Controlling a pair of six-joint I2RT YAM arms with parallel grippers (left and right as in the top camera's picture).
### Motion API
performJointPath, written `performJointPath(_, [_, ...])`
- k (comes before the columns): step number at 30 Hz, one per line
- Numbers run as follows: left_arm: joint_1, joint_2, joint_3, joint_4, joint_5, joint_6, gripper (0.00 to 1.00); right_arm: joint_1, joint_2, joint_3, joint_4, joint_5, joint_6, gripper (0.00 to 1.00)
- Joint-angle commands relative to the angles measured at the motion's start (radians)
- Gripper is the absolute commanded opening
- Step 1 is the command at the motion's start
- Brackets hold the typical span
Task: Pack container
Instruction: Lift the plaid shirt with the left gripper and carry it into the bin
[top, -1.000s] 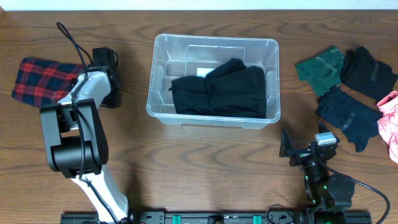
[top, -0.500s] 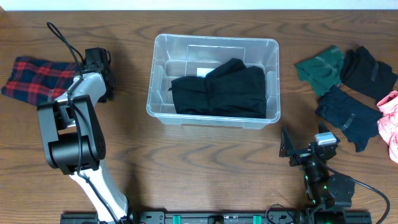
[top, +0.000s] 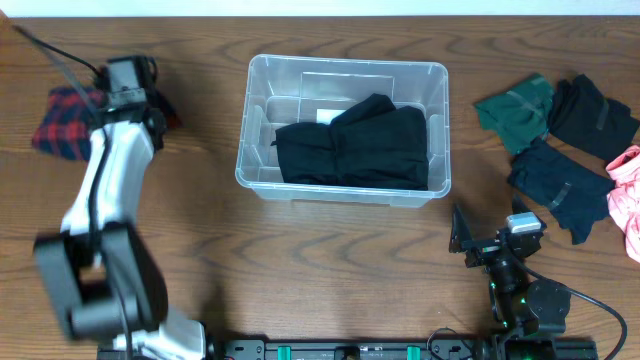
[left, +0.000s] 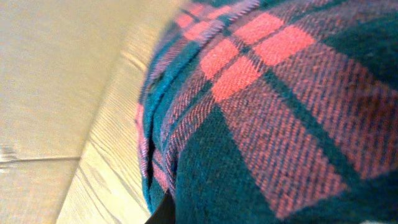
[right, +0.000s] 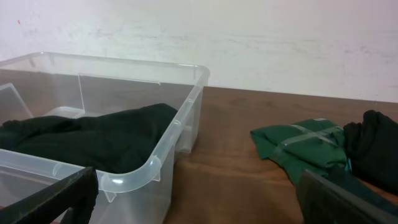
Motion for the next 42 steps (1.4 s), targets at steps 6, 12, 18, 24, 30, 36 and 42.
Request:
performJointPath(6, [-0.129,-0.383,0.011,-0.058,0.024,-0.082,0.06,-0.005,-0.007,-0.002,-0.002,-0.005,0.011,0.99])
performJointPath(12, [-0.282,-0.489,0.011,-0.24,0.011,-0.184,0.06,-0.005,-0.007,-0.002,-0.002,-0.005,0.011,0.99])
performJointPath(18, [-0.437,-0.492,0.012,-0.307,0.012,-0.333,0.06,-0.005,-0.007,-0.002,-0.002,-0.005,0.011,0.99])
performJointPath(24, [-0.573,-0.491,0.052,-0.284,0.013,-0.375,0.06,-0.005,-0.007,-0.002,-0.002,-0.005,0.011,0.99])
performJointPath(30, [-0.686,-0.491,0.101,-0.283,0.013,-0.425,0.06,-0.005,-0.007,-0.002,-0.002,-0.005,0.011,0.99])
performJointPath(36, [-0.8,-0.482,0.102,-0.243,0.017,-0.582,0.06,-0.005,-0.007,-0.002,-0.002,-0.005,0.011,0.99])
performJointPath(42, [-0.899,-0.423,0.102,-0.244,0.016,-0.652,0.06,-0.005,-0.007,-0.002,-0.002,-0.005,0.011,0.99])
